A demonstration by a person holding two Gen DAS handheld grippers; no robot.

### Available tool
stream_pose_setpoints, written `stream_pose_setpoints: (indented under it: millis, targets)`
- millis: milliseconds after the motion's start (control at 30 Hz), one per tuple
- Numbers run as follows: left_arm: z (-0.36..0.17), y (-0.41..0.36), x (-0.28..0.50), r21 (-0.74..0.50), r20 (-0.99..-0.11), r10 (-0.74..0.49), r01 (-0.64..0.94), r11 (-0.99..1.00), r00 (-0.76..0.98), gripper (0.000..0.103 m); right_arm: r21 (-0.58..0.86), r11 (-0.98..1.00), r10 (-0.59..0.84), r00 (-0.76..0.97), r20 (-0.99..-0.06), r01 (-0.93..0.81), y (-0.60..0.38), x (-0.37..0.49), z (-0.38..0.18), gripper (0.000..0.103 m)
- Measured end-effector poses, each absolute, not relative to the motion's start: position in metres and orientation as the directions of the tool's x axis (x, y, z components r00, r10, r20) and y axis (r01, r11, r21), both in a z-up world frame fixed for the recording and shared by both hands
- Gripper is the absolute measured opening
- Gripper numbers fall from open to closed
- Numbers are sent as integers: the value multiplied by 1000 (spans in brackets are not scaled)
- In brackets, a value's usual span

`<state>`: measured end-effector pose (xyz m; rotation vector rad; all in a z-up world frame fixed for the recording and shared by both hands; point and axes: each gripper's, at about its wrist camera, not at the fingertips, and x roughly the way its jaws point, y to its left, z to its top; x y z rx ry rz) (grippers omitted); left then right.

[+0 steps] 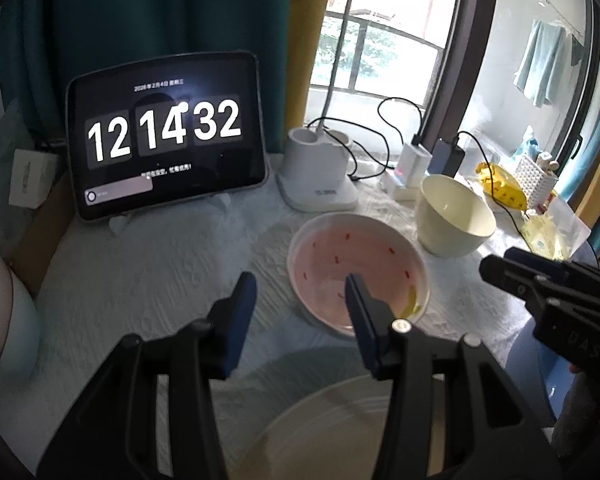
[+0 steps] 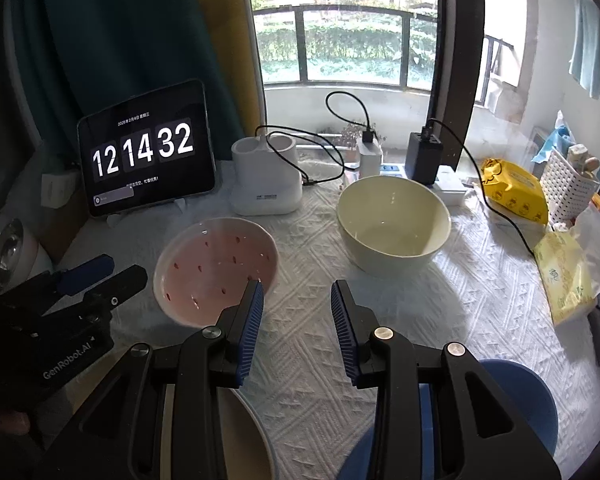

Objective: Organize plates and bowls

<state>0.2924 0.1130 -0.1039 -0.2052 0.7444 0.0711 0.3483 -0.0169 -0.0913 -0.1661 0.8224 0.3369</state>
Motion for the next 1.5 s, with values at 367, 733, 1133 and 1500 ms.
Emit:
stream_pose_setpoints:
  millis: [367, 733, 1133, 1500]
  targets:
    - [-122, 129, 308, -175, -723, -50, -113, 978, 689, 48, 62, 959, 213, 560, -801, -276, 12, 354, -113, 48]
    - [-138, 129, 327, -172, -775, -80, -88, 981, 627, 48, 96, 975, 182, 478, -859, -198, 20, 379, -150, 48]
    - [-147, 129, 338, -179, -789, -99, -73, 981, 607, 48, 150, 973, 213, 423, -881, -177, 20, 401, -168, 47]
    - [-149, 124, 336, -207, -778, -144, -32, 978, 612, 34, 124, 971, 204, 436, -877, -205, 30, 399, -165, 30]
